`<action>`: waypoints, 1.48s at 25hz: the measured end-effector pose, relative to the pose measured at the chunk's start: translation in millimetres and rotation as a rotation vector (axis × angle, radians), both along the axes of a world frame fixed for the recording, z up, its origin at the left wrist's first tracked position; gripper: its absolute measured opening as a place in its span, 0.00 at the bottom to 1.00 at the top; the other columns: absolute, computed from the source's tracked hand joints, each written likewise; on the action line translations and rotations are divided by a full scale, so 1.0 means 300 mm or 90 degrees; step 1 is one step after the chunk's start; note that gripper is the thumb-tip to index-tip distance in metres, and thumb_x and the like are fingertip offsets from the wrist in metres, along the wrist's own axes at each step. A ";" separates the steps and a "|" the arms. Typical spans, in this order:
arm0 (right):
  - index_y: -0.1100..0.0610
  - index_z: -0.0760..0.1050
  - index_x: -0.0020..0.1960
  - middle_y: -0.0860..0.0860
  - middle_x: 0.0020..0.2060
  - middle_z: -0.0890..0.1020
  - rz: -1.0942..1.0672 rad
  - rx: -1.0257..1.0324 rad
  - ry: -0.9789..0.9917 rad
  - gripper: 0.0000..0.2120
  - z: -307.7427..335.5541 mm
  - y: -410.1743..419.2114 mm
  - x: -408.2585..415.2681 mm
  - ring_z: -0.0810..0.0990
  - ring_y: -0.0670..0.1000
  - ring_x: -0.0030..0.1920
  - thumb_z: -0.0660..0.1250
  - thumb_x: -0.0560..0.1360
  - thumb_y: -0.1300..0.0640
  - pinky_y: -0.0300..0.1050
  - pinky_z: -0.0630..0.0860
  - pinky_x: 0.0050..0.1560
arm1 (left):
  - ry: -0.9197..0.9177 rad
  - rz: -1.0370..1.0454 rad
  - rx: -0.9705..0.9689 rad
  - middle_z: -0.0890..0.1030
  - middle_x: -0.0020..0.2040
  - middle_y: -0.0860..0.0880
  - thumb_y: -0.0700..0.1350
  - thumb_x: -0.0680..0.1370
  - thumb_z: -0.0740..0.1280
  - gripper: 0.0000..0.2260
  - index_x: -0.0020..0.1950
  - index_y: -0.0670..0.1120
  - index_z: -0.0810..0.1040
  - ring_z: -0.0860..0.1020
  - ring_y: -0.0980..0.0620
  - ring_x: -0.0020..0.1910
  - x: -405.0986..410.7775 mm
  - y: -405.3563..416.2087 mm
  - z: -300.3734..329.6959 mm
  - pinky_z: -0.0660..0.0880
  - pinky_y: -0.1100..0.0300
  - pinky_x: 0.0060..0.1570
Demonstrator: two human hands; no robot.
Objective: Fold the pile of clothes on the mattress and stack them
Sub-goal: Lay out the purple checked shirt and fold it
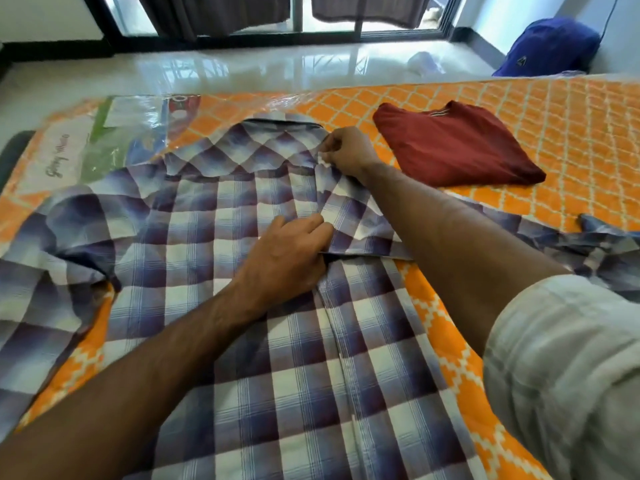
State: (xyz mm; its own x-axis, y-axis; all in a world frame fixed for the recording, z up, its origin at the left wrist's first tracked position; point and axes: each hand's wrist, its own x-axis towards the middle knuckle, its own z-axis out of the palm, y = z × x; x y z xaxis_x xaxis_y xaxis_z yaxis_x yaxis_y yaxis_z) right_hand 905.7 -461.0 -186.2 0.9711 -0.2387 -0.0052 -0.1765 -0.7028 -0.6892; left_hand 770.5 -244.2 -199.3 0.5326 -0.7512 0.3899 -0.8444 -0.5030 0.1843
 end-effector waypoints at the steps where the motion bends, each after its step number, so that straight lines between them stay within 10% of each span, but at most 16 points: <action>1: 0.61 0.84 0.51 0.50 0.41 0.81 -0.004 0.010 -0.018 0.07 -0.011 -0.002 -0.004 0.78 0.46 0.41 0.76 0.74 0.60 0.39 0.73 0.42 | 0.039 0.022 -0.028 0.74 0.42 0.50 0.41 0.76 0.69 0.06 0.45 0.46 0.72 0.72 0.51 0.38 -0.003 0.003 -0.010 0.74 0.50 0.41; 6: 0.59 0.79 0.57 0.55 0.45 0.83 0.055 0.140 0.003 0.18 0.056 -0.198 -0.139 0.80 0.48 0.40 0.75 0.75 0.48 0.44 0.79 0.43 | 0.080 0.021 0.003 0.73 0.42 0.53 0.48 0.77 0.65 0.05 0.46 0.49 0.71 0.70 0.53 0.39 -0.011 -0.002 0.001 0.74 0.50 0.43; 9: 0.54 0.78 0.57 0.53 0.49 0.83 0.088 -0.026 0.037 0.24 0.135 -0.454 -0.382 0.81 0.49 0.45 0.74 0.71 0.37 0.52 0.80 0.50 | -0.042 0.019 0.077 0.74 0.45 0.50 0.54 0.76 0.62 0.10 0.50 0.49 0.73 0.72 0.50 0.42 -0.031 -0.034 0.085 0.72 0.49 0.45; 13: 0.54 0.74 0.63 0.52 0.57 0.77 0.162 -0.223 0.087 0.21 0.221 -0.730 -0.802 0.78 0.49 0.53 0.73 0.75 0.46 0.48 0.77 0.53 | -0.100 -0.067 0.094 0.76 0.49 0.48 0.52 0.77 0.66 0.10 0.53 0.48 0.76 0.75 0.48 0.44 -0.143 -0.197 0.158 0.73 0.50 0.43; 18: 0.53 0.73 0.61 0.54 0.56 0.74 -0.005 -0.446 0.052 0.21 0.179 -0.835 -1.176 0.73 0.59 0.55 0.72 0.75 0.43 0.55 0.71 0.53 | 0.234 -0.099 0.012 0.76 0.37 0.58 0.51 0.80 0.66 0.04 0.49 0.52 0.77 0.75 0.58 0.35 -0.273 -0.449 0.140 0.72 0.60 0.34; 23: 0.53 0.67 0.70 0.56 0.64 0.72 -0.101 -0.394 0.155 0.26 0.126 -0.829 -1.257 0.71 0.62 0.62 0.71 0.76 0.48 0.60 0.68 0.57 | 0.466 -0.005 -0.024 0.81 0.46 0.56 0.51 0.80 0.68 0.05 0.53 0.51 0.80 0.80 0.58 0.41 -0.399 -0.641 0.115 0.78 0.56 0.40; 27: 0.56 0.75 0.57 0.53 0.49 0.78 -0.073 -0.172 0.028 0.14 0.160 -0.878 -1.307 0.78 0.57 0.49 0.69 0.74 0.67 0.50 0.71 0.44 | 0.691 0.072 0.006 0.85 0.44 0.49 0.61 0.79 0.67 0.16 0.56 0.48 0.76 0.84 0.50 0.34 -0.532 -0.820 0.158 0.77 0.57 0.27; 37: 0.60 0.79 0.59 0.56 0.54 0.77 0.074 -0.166 0.032 0.14 0.103 -0.847 -1.362 0.78 0.56 0.52 0.68 0.75 0.69 0.50 0.75 0.53 | 0.747 0.187 -0.184 0.84 0.43 0.42 0.42 0.81 0.65 0.05 0.54 0.43 0.70 0.84 0.47 0.30 -0.610 -0.965 0.172 0.75 0.57 0.23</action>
